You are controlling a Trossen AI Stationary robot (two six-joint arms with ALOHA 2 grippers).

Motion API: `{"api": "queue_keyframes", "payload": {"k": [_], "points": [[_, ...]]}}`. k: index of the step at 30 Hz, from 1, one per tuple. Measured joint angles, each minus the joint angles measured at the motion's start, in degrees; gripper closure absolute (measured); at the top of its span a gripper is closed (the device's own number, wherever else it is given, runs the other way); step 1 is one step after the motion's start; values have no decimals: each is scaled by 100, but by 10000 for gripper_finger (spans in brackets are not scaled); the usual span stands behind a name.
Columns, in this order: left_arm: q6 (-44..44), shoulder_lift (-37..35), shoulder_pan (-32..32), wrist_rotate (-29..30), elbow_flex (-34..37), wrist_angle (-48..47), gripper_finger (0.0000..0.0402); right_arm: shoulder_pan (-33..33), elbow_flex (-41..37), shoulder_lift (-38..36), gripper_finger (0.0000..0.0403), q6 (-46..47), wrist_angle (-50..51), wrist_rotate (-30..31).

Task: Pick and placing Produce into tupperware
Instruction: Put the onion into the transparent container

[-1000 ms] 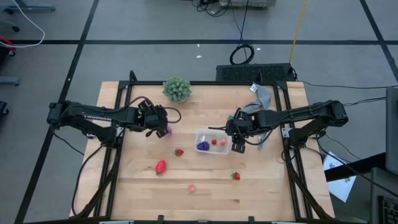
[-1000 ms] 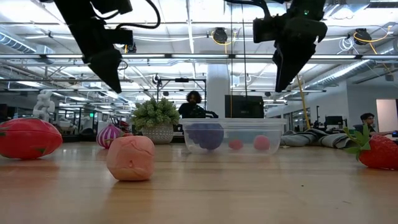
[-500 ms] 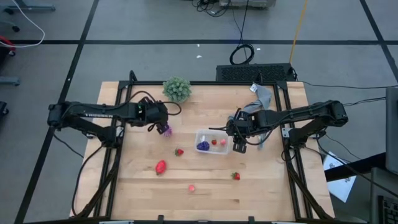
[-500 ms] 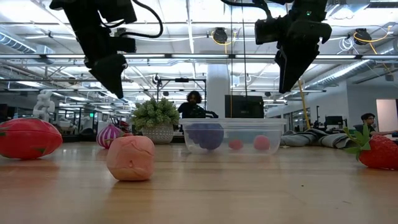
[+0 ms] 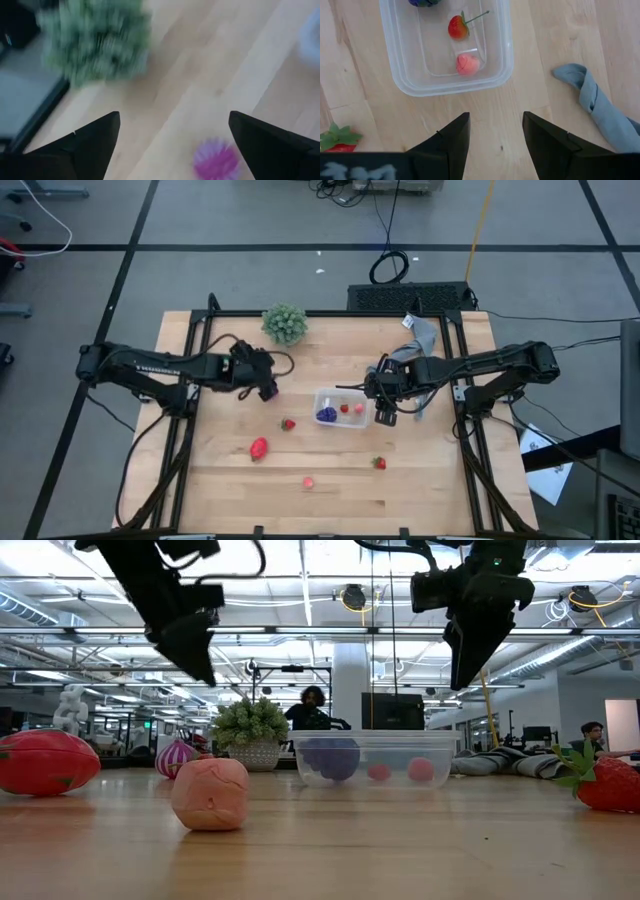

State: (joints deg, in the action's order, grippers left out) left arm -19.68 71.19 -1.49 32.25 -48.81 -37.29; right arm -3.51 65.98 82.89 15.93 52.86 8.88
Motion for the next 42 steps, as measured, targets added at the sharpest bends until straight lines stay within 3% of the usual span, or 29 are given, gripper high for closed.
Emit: {"api": "queue_keyframes", "payload": {"k": [4,11,16,20,32,42], "points": [[52,-165,440,506,647,1063,29,-4,-2,0,229,30,58,0],[-546,-1097,1046,380,2279,2788,24,-1,-4,2,229,-26,152,-1],[-59,-1880,1621,410,3289,4148,27,2,-4,2,229,-14,55,0],[-54,-2145,1869,644,3879,4487,24,2,-4,2,229,-38,-207,0],[58,-2171,1653,1095,4290,4785,25,2,-4,2,229,-141,-651,0],[-69,-2171,1538,788,4325,4786,29,2,-4,2,229,-162,-772,2]]}}
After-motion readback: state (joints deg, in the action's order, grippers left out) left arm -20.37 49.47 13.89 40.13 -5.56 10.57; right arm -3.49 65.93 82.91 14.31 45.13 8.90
